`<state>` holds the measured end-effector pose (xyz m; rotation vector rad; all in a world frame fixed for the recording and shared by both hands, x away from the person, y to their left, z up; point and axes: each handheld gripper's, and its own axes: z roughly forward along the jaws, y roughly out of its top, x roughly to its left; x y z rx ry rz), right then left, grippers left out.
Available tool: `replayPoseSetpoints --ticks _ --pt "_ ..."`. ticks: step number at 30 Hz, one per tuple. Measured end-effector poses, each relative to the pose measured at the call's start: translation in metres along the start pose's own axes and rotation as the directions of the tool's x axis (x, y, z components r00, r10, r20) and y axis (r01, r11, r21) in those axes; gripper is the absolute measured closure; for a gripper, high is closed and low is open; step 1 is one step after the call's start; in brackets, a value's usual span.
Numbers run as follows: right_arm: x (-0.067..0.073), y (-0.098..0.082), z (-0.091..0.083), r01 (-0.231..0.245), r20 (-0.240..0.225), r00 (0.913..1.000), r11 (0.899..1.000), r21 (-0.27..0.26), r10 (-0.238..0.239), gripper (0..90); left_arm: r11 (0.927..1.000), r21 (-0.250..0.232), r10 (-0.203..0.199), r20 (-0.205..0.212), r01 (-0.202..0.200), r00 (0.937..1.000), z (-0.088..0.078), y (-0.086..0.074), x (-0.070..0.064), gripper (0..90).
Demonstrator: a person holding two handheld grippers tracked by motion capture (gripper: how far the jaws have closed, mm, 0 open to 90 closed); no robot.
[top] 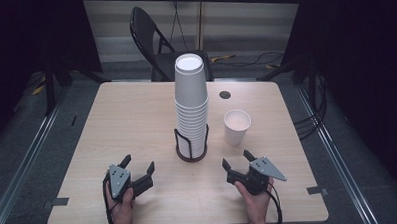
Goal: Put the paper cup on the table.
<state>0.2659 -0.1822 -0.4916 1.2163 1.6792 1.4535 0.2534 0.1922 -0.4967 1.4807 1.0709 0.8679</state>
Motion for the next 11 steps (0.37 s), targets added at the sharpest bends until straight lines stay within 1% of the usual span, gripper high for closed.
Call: replayPoseSetpoints --ticks 2,4,5,6,9,11 --pt "0.0001 -0.0036 -0.0016 0.000 0.002 1.0000 1.000 -0.011 0.000 14.5 1.0000 0.001 -0.007 -0.003 0.007 1.0000 0.0003 0.0000 -0.0001 17.6" --pt "-0.0004 -0.0052 -0.0042 0.001 -0.002 1.0000 0.999 -0.036 -0.001 14.3 0.9999 0.012 0.000 -0.001 0.000 1.0000 0.0013 0.0005 0.0000 17.6" --pt "-0.0002 -0.0056 -0.0054 0.014 -0.001 0.9999 0.999 -0.036 -0.014 13.9 0.9999 0.012 0.002 0.003 -0.002 1.0000 0.0013 0.0005 -0.0001 17.6" --pt "0.0006 -0.0062 -0.0063 0.024 -0.009 0.9996 0.999 -0.047 -0.025 13.5 1.0000 0.009 0.003 0.002 -0.003 1.0000 0.0010 0.0004 -0.0004 17.6" --pt "0.0001 -0.0064 -0.0070 0.020 -0.005 0.9998 0.998 -0.055 -0.020 13.0 1.0000 0.002 -0.001 0.003 0.001 1.0000 0.0003 0.0000 0.0000 17.6" --pt "0.0018 -0.0070 -0.0084 0.034 0.001 0.9994 0.998 -0.060 -0.034 13.1 1.0000 -0.001 -0.004 0.002 0.004 1.0000 -0.0002 -0.0001 0.0003 17.6"
